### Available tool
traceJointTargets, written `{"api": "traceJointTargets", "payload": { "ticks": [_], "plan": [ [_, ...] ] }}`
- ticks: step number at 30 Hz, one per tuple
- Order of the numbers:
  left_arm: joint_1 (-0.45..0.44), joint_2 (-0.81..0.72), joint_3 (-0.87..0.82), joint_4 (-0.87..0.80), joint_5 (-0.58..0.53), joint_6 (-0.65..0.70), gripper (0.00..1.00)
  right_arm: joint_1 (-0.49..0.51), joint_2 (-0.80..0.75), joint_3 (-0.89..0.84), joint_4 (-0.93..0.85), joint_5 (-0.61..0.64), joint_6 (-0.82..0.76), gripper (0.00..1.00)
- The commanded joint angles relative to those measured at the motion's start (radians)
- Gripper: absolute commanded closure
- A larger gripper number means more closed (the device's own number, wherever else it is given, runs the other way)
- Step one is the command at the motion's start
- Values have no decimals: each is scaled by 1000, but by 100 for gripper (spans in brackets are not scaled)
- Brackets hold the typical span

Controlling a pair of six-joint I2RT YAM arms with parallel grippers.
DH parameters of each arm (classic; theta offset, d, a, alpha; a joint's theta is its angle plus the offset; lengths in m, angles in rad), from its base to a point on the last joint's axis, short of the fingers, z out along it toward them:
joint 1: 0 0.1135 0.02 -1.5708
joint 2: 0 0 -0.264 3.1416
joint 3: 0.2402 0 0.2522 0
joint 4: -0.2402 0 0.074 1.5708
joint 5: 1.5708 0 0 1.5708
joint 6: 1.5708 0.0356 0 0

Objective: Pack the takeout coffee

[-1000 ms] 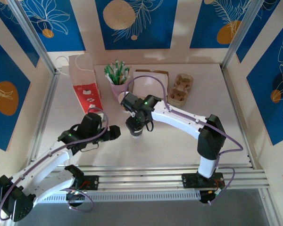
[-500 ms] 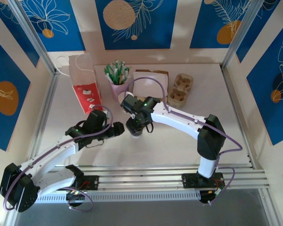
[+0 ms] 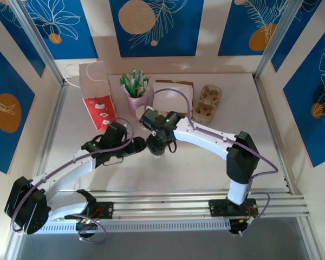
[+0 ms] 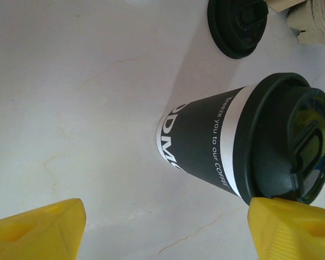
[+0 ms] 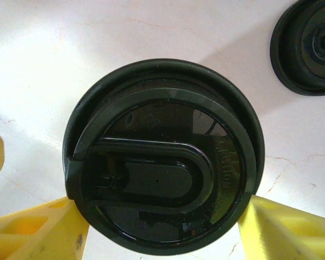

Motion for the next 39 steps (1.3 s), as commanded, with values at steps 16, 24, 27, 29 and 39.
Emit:
{"api": "traceJointTargets", "payload": {
  "ticks": [16,24,27,29,39],
  "plan": [
    [125,67,61,133,63,-90,18,-10,-62,-98,48,-126,-38,30],
    [125,73,27,136,127,-96,28,-26,-75,-127,72,-181,-72,30],
    [125,63,-3,170,156,-115,33,-28,-73,-126,74,-201,-79,30],
    [123,58,-20,185,177,-121,37,-27,-72,-121,69,-202,-80,30],
    [109,41,-88,256,190,-149,38,-13,-38,-74,19,-194,-103,30]
  ]
}}
